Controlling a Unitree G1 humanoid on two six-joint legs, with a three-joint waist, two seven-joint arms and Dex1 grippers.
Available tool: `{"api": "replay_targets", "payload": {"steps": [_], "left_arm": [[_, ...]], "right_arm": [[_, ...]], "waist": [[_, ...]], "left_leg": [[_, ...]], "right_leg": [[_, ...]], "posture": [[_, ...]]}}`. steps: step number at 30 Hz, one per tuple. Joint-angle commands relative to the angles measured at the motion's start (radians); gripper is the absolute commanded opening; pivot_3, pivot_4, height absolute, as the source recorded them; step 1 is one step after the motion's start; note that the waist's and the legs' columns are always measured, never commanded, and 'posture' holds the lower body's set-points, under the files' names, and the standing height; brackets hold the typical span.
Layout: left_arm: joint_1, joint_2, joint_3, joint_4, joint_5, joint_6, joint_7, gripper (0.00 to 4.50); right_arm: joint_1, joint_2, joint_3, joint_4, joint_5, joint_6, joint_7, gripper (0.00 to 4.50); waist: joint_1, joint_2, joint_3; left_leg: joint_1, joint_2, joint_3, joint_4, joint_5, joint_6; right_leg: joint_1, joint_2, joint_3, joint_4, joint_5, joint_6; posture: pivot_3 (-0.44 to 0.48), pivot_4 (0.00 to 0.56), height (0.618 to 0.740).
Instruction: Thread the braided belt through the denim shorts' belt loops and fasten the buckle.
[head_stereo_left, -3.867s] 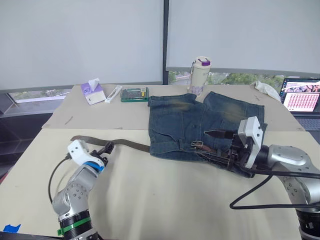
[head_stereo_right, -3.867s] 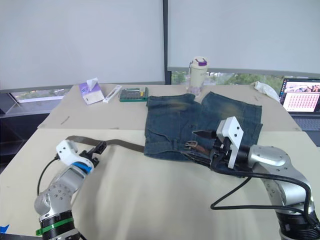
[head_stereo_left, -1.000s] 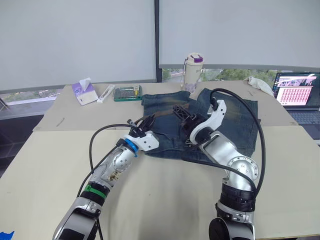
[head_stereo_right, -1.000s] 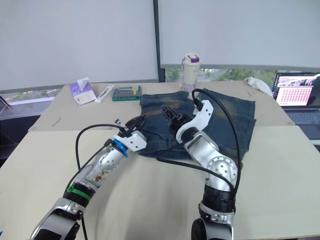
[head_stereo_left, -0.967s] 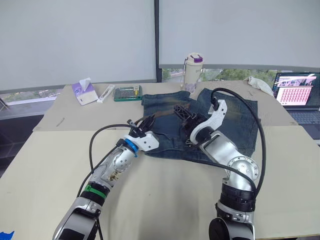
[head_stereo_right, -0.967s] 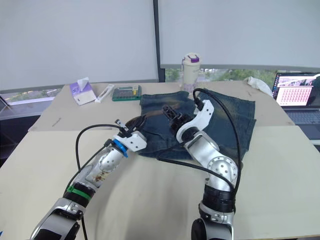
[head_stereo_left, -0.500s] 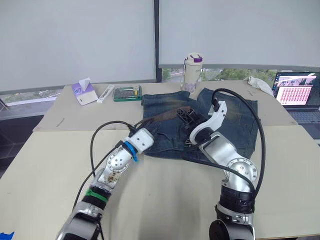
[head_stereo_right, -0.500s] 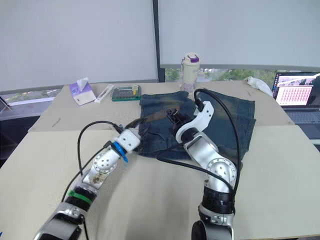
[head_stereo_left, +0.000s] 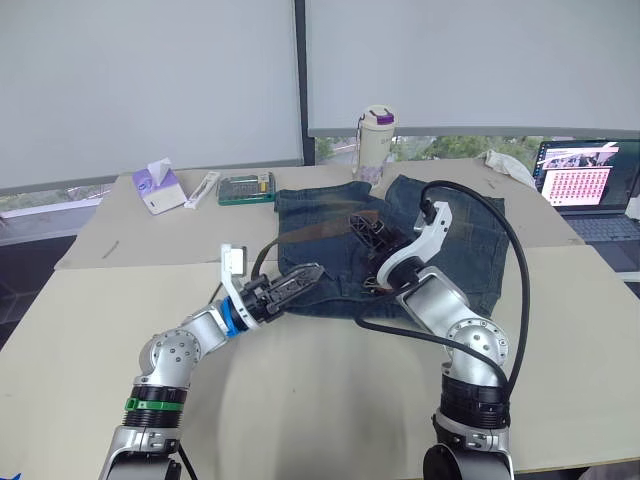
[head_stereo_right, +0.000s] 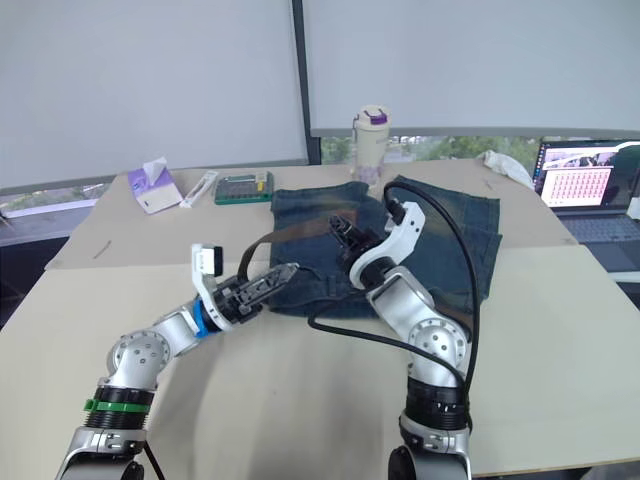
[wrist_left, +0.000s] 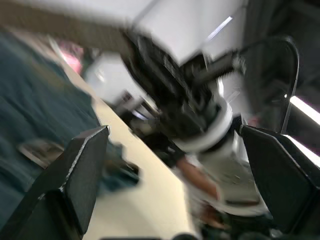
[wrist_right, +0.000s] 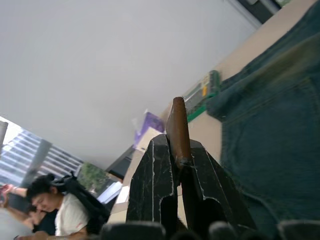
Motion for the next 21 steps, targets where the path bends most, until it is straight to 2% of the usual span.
{"api": "replay_targets", "payload": {"steps": [1,6,12,16,21], "left_arm": [[-0.067,-0.080,0.064,0.060,-0.043,0.013,0.073,4.44],[-0.136,-0.193,0.183,0.130,-0.133,0.030,0.181,4.44],[-0.163,-0.247,0.241,0.135,-0.154,0.022,0.249,4.44],[-0.160,-0.260,0.249,0.120,-0.148,0.028,0.255,3.28],[-0.151,-0.271,0.256,0.105,-0.141,0.025,0.275,1.59]], "right_arm": [[0.003,-0.003,0.028,-0.062,0.022,-0.006,0.041,0.00],[0.016,-0.016,0.055,-0.086,0.033,0.009,0.066,0.00],[0.017,-0.029,0.074,-0.092,0.042,0.007,0.083,0.00],[0.019,-0.030,0.080,-0.090,0.039,0.007,0.086,0.00],[0.021,-0.031,0.083,-0.086,0.023,0.000,0.086,0.00]], "waist": [[0.004,0.000,0.000],[0.001,0.000,0.000],[0.002,0.000,0.000],[0.003,0.000,0.000],[0.005,0.000,0.000]], "left_leg": [[0.000,0.000,0.000,0.000,0.000,0.000],[-0.001,0.000,0.000,0.000,0.000,0.000],[-0.001,0.000,0.000,0.000,0.000,-0.001],[-0.001,0.000,0.000,0.000,0.000,-0.001],[-0.001,-0.001,0.000,0.000,0.001,-0.001]], "right_leg": [[0.000,0.000,0.000,0.000,0.000,0.000],[0.000,-0.001,0.000,-0.001,0.000,0.000],[0.000,-0.001,0.000,-0.001,0.000,0.000],[0.000,-0.001,0.000,-0.001,0.000,0.000],[0.000,-0.002,0.000,-0.001,0.000,0.000]], "posture": [[0.000,0.150,0.740],[0.000,0.150,0.740],[0.000,0.150,0.740],[0.000,0.150,0.740],[0.000,0.150,0.740]]}}
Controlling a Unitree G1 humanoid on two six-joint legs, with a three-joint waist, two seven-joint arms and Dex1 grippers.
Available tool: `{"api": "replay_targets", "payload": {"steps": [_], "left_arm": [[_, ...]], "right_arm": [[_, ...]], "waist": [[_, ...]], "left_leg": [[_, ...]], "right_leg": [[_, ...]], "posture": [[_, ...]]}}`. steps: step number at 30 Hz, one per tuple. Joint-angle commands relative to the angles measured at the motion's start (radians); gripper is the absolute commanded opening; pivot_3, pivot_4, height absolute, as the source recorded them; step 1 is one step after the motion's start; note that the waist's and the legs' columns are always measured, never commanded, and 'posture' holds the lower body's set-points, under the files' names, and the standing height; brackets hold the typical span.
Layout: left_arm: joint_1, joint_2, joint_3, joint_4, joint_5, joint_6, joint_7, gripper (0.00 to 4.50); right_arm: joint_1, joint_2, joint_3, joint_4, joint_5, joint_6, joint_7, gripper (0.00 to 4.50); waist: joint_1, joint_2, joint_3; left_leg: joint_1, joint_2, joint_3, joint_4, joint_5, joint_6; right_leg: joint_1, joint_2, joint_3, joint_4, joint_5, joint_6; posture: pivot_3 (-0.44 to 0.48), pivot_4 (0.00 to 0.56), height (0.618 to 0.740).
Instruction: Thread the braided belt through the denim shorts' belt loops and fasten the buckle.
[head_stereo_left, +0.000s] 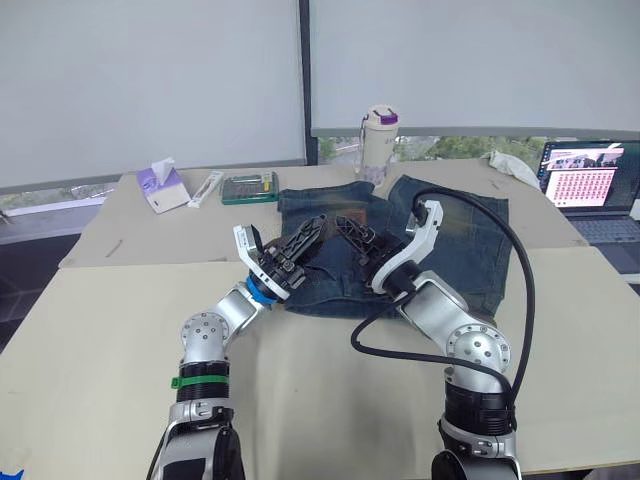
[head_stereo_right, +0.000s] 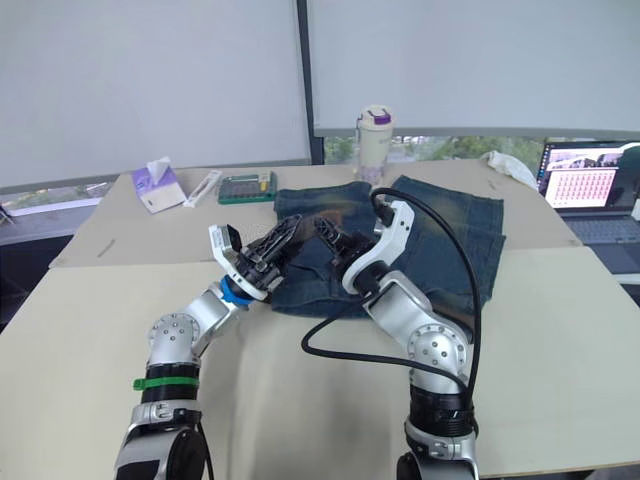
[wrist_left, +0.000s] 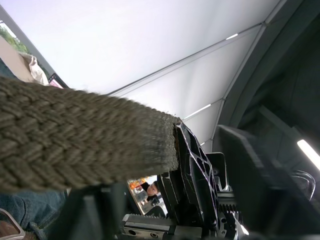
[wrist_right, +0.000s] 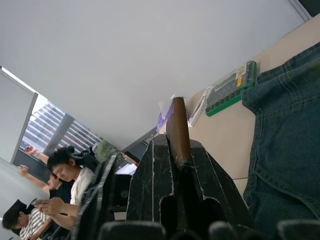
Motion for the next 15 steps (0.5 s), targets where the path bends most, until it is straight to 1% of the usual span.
{"api": "replay_targets", "payload": {"steps": [1,4,5,7,9,11,13,14,15], "left_arm": [[-0.008,-0.005,0.010,-0.044,-0.001,-0.011,0.006,1.30],[-0.006,-0.007,0.010,-0.042,0.014,-0.021,0.008,0.26],[-0.006,-0.009,0.011,-0.040,0.021,-0.027,0.011,0.00],[-0.003,-0.009,0.010,-0.041,0.051,-0.050,0.020,0.00],[0.004,-0.003,0.004,-0.046,0.080,-0.067,0.028,0.00],[0.027,0.024,-0.024,-0.069,0.143,-0.073,0.042,0.00],[0.056,0.063,-0.059,-0.104,0.210,-0.067,0.068,0.00],[0.071,0.089,-0.084,-0.124,0.248,-0.063,0.075,0.00],[0.081,0.106,-0.101,-0.138,0.275,-0.060,0.078,0.00]], "right_arm": [[-0.004,-0.001,0.010,-0.036,0.005,-0.010,0.015,0.00],[0.000,-0.007,0.016,-0.038,-0.005,-0.012,0.027,0.00],[0.003,-0.017,0.019,-0.043,-0.016,-0.015,0.042,0.43],[0.011,-0.036,0.019,-0.048,-0.039,-0.023,0.062,1.25],[0.017,-0.053,0.021,-0.055,-0.057,-0.034,0.083,1.84],[0.043,-0.111,0.032,-0.092,-0.107,-0.047,0.133,2.56],[0.091,-0.201,0.049,-0.141,-0.168,-0.062,0.207,3.23],[0.120,-0.263,0.065,-0.165,-0.203,-0.062,0.256,3.54],[0.141,-0.306,0.077,-0.181,-0.228,-0.064,0.291,3.96]], "waist": [[0.000,0.000,0.000],[-0.001,0.000,0.000],[0.000,0.000,0.000],[0.000,0.000,0.000],[0.000,0.000,0.000],[0.002,0.000,0.000],[0.002,0.000,0.000],[0.003,0.000,0.000],[0.003,0.000,0.000]], "left_leg": [[0.000,0.000,0.000,0.000,0.000,0.000],[0.000,0.000,0.000,0.000,0.000,0.000],[0.000,0.000,0.000,0.000,0.000,0.000],[0.000,0.000,0.000,0.000,0.000,0.000],[0.000,0.000,0.000,0.000,0.000,0.000],[0.000,0.000,0.000,0.000,0.000,0.000],[0.000,-0.001,0.000,0.000,0.000,0.000],[0.000,-0.001,0.000,0.000,0.000,0.000],[0.000,-0.001,0.001,0.000,0.000,0.000]], "right_leg": [[0.000,0.000,0.000,0.000,0.000,0.000],[0.000,0.000,0.000,0.000,0.000,0.000],[0.000,0.000,0.000,0.000,0.000,0.000],[0.000,0.000,0.000,0.000,0.000,0.000],[0.000,0.000,0.000,-0.001,0.000,0.000],[0.000,0.000,0.000,-0.001,0.000,0.000],[0.001,0.000,0.000,-0.001,0.000,0.000],[0.001,0.000,0.000,-0.002,0.000,0.000],[0.001,0.000,0.000,-0.002,0.000,0.000]], "posture": [[0.000,0.150,0.740],[0.000,0.150,0.740],[0.000,0.150,0.740],[0.000,0.150,0.740],[0.000,0.150,0.740],[0.000,0.150,0.740],[0.000,0.150,0.740],[0.000,0.150,0.740],[0.000,0.150,0.740]]}}
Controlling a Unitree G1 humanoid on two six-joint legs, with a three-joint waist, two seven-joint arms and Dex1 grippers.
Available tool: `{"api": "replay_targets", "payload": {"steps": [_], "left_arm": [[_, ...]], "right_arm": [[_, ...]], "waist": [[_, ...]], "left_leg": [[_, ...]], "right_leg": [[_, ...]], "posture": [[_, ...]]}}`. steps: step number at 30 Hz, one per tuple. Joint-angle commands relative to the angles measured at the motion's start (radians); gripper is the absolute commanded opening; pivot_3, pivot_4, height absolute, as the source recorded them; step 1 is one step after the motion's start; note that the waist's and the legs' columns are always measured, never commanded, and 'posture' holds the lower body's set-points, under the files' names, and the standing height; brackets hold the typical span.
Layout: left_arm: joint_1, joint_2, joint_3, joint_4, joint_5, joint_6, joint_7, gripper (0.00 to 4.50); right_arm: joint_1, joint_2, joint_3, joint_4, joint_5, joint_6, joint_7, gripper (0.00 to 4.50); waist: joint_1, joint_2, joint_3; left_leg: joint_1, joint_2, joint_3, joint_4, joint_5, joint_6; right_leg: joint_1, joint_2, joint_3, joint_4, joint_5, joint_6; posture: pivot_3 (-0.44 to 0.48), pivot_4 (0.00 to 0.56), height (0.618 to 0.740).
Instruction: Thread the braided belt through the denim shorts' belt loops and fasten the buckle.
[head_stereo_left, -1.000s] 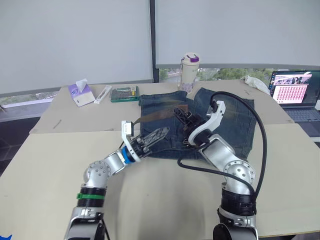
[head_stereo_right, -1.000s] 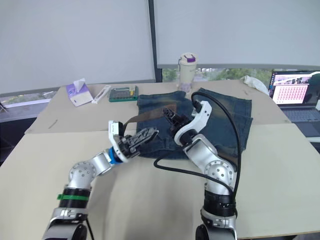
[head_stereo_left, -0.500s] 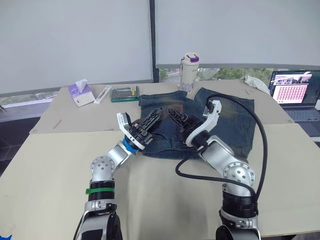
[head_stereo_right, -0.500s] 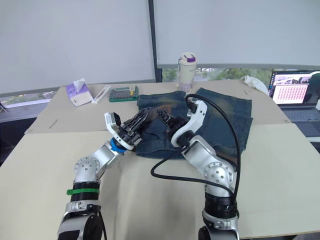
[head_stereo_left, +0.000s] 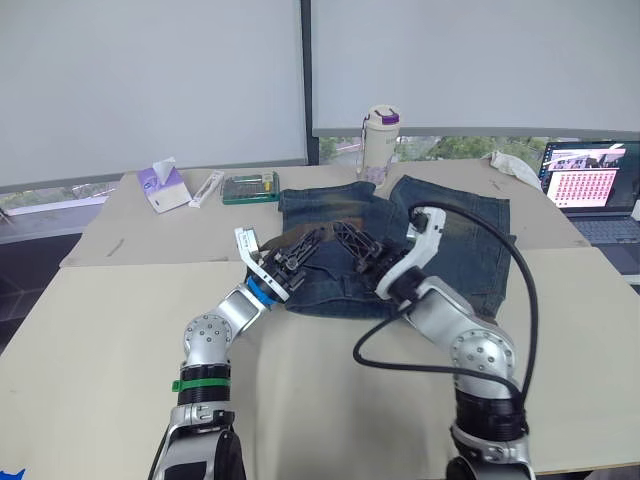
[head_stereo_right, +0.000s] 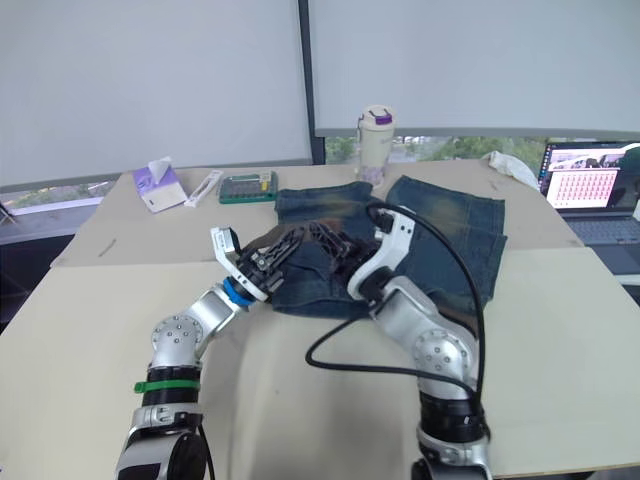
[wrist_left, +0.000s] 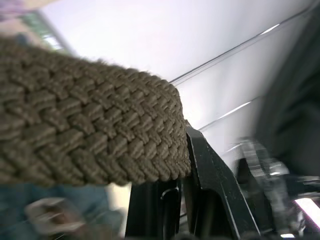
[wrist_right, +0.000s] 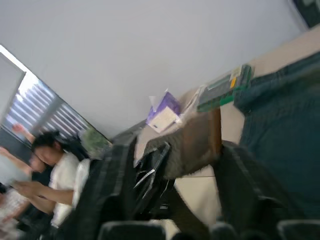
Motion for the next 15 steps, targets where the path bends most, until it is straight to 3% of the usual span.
{"api": "replay_targets", "payload": {"steps": [1,7,15], "left_arm": [[0.027,0.065,-0.063,-0.089,0.110,0.009,0.026,0.00],[0.022,0.085,-0.101,-0.105,0.218,0.054,0.159,0.00],[0.012,0.039,-0.121,-0.074,0.302,0.048,0.224,0.00]], "right_arm": [[0.068,-0.155,0.042,-0.109,-0.101,-0.033,0.162,4.25],[0.177,-0.336,0.069,-0.129,-0.265,-0.100,0.299,4.25],[0.239,-0.373,0.088,-0.136,-0.408,-0.181,0.374,4.25]], "waist": [[0.000,0.000,0.000],[0.009,-0.001,0.001],[0.024,-0.003,0.002]], "left_leg": [[0.000,0.000,0.000,0.000,0.000,0.000],[0.001,0.000,0.001,0.001,0.000,0.000],[0.001,0.000,0.001,0.001,0.001,-0.001]], "right_leg": [[0.000,0.000,0.000,0.000,0.000,0.000],[0.002,0.000,0.000,0.000,-0.001,0.001],[0.002,-0.001,0.000,0.000,-0.001,0.001]], "posture": [[0.000,0.150,0.740],[0.000,0.150,0.740],[0.000,0.150,0.740]]}}
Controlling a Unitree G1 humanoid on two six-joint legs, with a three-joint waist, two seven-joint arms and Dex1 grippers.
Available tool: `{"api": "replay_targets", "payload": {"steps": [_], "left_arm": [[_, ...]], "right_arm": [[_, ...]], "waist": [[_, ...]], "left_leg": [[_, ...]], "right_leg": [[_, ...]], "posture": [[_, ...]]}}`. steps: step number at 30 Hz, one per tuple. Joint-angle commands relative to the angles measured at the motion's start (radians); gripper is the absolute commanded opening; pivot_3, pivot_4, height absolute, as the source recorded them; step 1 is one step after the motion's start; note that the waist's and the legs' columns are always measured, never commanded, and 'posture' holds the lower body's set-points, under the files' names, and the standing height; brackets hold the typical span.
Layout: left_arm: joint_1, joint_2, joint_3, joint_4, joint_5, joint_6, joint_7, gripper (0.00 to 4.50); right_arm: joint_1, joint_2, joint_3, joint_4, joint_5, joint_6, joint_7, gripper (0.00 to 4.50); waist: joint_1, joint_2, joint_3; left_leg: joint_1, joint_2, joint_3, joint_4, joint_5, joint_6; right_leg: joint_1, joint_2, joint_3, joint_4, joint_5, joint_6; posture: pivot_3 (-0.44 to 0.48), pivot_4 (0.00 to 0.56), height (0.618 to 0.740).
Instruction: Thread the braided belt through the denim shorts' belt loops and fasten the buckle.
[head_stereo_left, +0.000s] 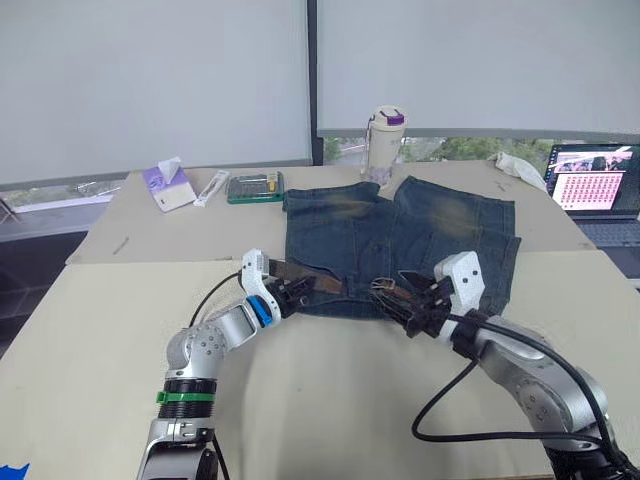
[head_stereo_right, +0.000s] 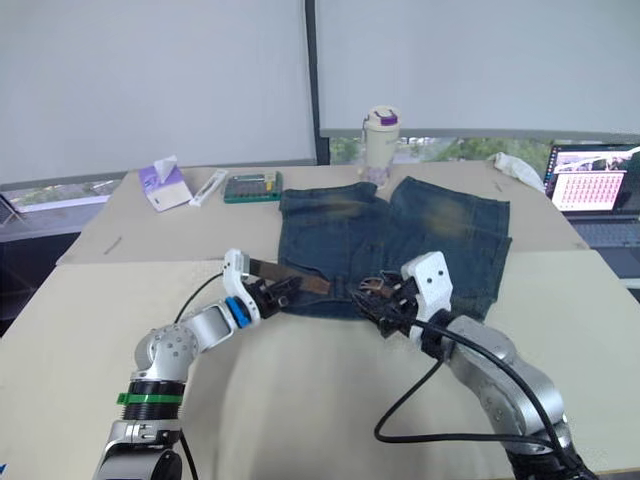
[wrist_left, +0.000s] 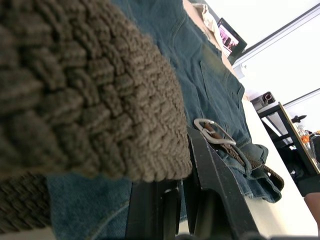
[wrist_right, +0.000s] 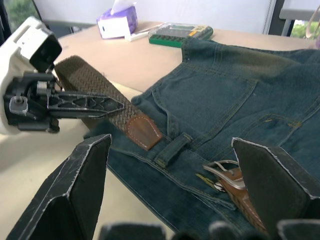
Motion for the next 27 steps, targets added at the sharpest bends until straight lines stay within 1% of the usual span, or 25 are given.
{"api": "replay_targets", "payload": {"steps": [1,4,11,17,19,27], "left_arm": [[-0.035,-0.007,-0.013,0.006,0.056,-0.023,0.020,0.00],[-0.059,-0.040,0.003,0.030,0.061,-0.022,0.032,0.00],[-0.067,-0.120,-0.018,0.050,0.107,-0.012,0.055,0.00],[-0.064,-0.147,-0.054,0.059,0.169,-0.022,0.050,0.00],[-0.074,-0.171,-0.062,0.077,0.185,-0.036,0.054,0.00],[-0.103,-0.236,-0.067,0.167,0.229,-0.072,0.038,0.00]], "right_arm": [[0.014,-0.006,0.007,-0.043,-0.047,-0.048,0.031,4.25],[0.024,0.000,0.018,-0.046,-0.068,-0.046,0.043,4.25],[0.054,-0.030,0.075,-0.032,-0.169,-0.016,0.062,4.25],[0.023,-0.047,0.110,0.001,-0.230,0.045,0.057,4.25],[0.007,-0.046,0.137,0.024,-0.245,0.077,0.068,4.25],[-0.078,0.033,0.107,0.110,-0.225,0.134,0.064,4.25]], "waist": [[0.001,0.000,0.000],[0.005,-0.001,0.000],[0.010,-0.001,0.001],[0.012,-0.002,0.001],[0.014,-0.002,0.001],[0.024,-0.003,0.001]], "left_leg": [[0.000,0.000,0.000,0.000,0.000,0.000],[0.000,0.000,0.000,0.001,0.000,0.000],[-0.001,-0.001,0.000,0.002,0.000,-0.001],[-0.001,-0.001,0.000,0.002,0.000,-0.001],[-0.001,-0.001,0.000,0.002,0.000,-0.001],[-0.001,-0.002,0.001,0.004,0.000,-0.001]], "right_leg": [[0.000,0.000,0.000,0.000,0.000,0.000],[0.000,0.000,0.000,0.000,0.000,0.000],[0.001,-0.001,0.000,0.000,0.000,0.000],[0.001,-0.001,0.000,0.000,0.000,0.001],[0.001,-0.001,0.000,0.000,0.000,0.001],[0.001,-0.001,-0.001,0.000,0.001,0.001]], "posture": [[0.000,0.150,0.740],[0.000,0.150,0.740],[0.000,0.150,0.740],[0.000,0.150,0.740],[0.000,0.150,0.740],[0.000,0.150,0.740]]}}
